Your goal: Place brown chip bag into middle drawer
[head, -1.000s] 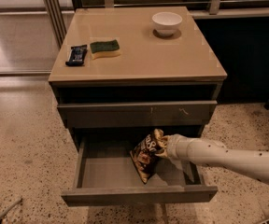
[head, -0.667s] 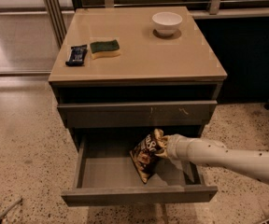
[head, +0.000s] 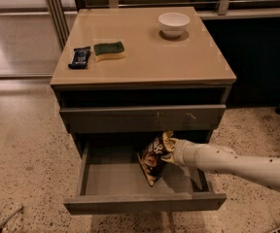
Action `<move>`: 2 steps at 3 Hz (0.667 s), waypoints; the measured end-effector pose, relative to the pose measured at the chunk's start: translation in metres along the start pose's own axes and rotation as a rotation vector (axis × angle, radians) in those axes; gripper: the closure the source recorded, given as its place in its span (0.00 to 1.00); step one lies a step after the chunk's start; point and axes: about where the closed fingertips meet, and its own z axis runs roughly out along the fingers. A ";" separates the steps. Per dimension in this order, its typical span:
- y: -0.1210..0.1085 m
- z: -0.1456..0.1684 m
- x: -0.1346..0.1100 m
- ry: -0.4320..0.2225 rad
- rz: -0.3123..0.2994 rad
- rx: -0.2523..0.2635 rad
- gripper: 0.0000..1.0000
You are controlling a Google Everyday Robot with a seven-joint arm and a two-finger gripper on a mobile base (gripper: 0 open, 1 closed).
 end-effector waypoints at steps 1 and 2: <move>0.000 0.000 0.000 0.000 0.000 0.000 0.00; 0.000 0.000 0.000 0.000 0.000 0.000 0.00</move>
Offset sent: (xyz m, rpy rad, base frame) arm 0.0000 0.0000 0.0000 0.0000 0.0000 0.0000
